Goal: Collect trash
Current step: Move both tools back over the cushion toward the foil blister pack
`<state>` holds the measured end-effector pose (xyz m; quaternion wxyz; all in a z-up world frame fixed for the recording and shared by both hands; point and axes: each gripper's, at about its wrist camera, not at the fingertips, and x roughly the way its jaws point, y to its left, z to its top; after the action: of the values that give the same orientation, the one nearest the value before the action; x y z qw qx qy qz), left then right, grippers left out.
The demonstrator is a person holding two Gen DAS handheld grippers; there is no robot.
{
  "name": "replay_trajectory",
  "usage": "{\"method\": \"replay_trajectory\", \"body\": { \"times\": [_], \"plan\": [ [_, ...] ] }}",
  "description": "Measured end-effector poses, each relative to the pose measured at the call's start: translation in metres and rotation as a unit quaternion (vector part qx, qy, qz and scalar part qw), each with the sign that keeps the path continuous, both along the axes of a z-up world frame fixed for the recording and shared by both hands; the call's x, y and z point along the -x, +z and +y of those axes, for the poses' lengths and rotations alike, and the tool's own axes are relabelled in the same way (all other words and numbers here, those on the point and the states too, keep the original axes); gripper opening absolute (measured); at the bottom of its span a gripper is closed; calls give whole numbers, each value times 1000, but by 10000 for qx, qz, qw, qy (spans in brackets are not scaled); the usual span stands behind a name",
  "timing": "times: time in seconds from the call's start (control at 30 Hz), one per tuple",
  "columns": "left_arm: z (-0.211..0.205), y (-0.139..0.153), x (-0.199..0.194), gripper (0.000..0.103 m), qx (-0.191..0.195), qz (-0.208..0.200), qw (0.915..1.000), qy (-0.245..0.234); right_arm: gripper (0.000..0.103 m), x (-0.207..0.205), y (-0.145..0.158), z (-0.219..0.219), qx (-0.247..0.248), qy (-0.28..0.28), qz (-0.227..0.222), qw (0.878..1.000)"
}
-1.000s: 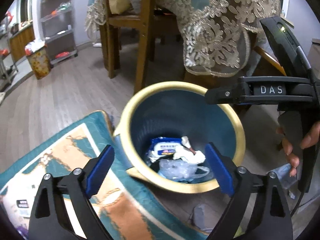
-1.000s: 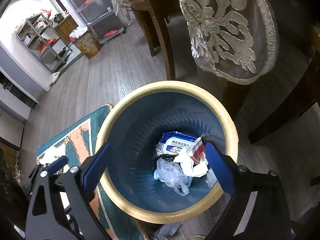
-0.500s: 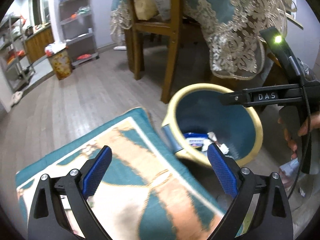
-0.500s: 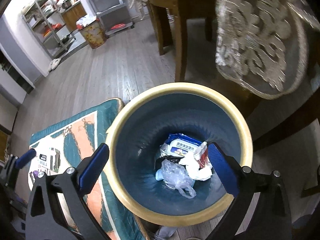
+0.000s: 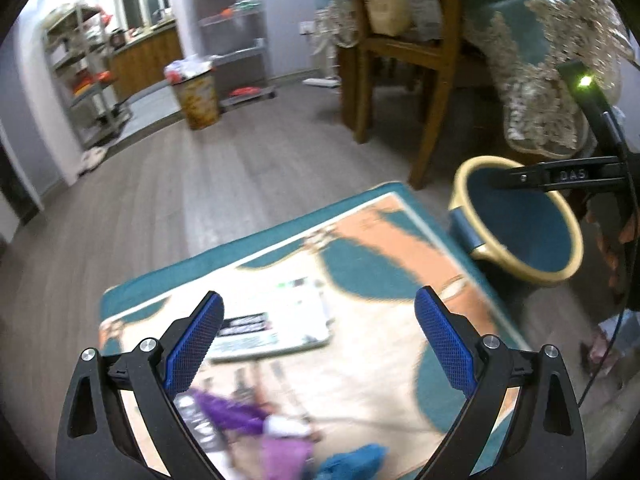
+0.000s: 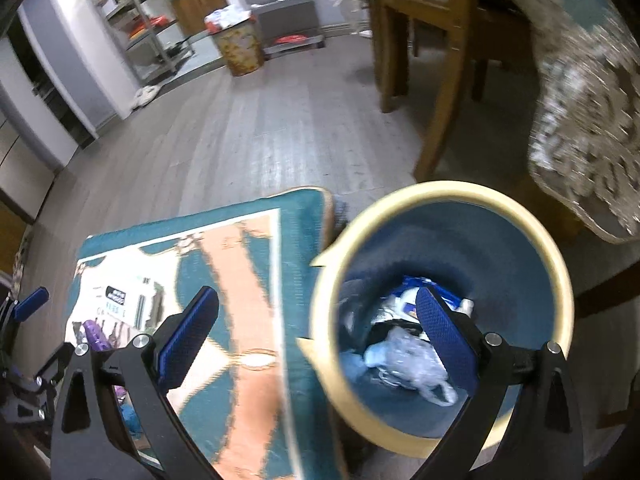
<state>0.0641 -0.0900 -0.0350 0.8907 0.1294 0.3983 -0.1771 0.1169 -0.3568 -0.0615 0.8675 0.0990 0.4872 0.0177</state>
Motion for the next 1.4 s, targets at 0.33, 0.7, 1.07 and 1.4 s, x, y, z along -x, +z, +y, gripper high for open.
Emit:
{"method": "replay_trajectory", "body": {
  "times": [0.33,0.7,1.07,1.4],
  "plan": [
    [96,-7,-4,95,-196,26,9974,691,97,-13,-8,86,217,788,52,9966],
    [165,-46,2,95,-492,651,9907,1088,97,-23,-25,153,321,1254,160,9915],
    [169,-74,9,95,-418,1252,9871,904,97,-22,-38,194,604,1711,247,9831],
    [151,-102,1,96,-404,1755,9800,843,97,-22,-42,191,619,1711,283,9829]
  ]
}}
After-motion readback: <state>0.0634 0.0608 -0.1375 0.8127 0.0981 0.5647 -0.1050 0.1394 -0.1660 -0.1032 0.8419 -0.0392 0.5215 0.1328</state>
